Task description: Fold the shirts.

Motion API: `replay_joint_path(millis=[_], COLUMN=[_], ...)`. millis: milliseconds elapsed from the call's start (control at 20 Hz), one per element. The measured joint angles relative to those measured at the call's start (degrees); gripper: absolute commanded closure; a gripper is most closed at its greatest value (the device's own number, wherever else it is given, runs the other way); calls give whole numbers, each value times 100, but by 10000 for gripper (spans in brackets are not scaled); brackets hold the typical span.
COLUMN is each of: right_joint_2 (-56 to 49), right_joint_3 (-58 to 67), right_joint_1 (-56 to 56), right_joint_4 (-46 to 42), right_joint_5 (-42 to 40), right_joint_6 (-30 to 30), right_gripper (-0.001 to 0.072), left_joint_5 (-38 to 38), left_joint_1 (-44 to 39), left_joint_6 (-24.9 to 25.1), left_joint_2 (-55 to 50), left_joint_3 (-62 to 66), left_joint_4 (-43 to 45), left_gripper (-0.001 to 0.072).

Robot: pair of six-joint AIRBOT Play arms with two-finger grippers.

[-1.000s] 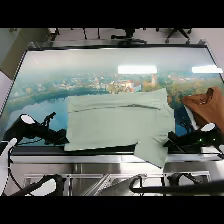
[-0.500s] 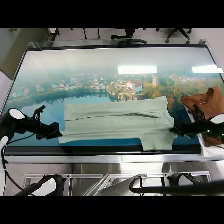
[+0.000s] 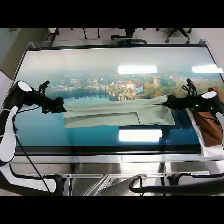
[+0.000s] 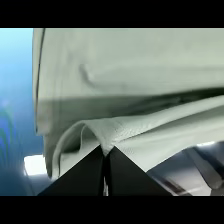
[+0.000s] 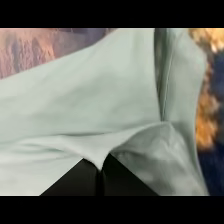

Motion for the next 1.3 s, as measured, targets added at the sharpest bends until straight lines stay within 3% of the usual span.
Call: replay_joint_path(millis=[50, 150, 200, 250, 300, 850, 900, 950, 1050, 1100, 1300], right_joint_2=[-199, -446, -509, -540, -546, -962, -1043, -1110, -1235, -1279, -1292], right_joint_3=[129, 323, 404, 479, 529, 678, 682, 682, 678, 671, 868], right_joint_1=[17, 24, 9, -22, -70, -304, -256, -205, -76, -9, 131], right_joint_4=[96, 236, 284, 293, 236, -210, -164, -122, -140, -153, -269], right_joint_5=[-55, -85, -81, -61, -44, 859, 935, 994, 1021, 1078, 1233], right_joint_6=[-168, -424, -531, -627, -708, -920, -935, -968, -1001, -999, -1012], right_gripper=[539, 524, 344, 162, 104, 110, 114, 197, 650, 687, 688], left_joint_5=[2, 0, -33, -118, -201, -1353, -1464, -1543, -1628, -1631, -1333], left_joint_1=[-39, -114, -153, -201, -256, -192, -149, -131, -173, -232, -745], left_joint_6=[-22, -66, -66, -85, -85, -219, -256, -262, -297, -304, -284], left_joint_2=[-229, -662, -848, -1016, -1152, -1519, -1517, -1506, -1447, -1427, -1390], left_joint_3=[190, 566, 752, 946, 1143, 2662, 2732, 2776, 2837, 2855, 2883], left_joint_4=[2, 9, 9, 0, -4, 20, 11, 2, -22, -55, -570], left_gripper=[693, 690, 583, 177, 7, 16, 156, 349, 585, 696, 696])
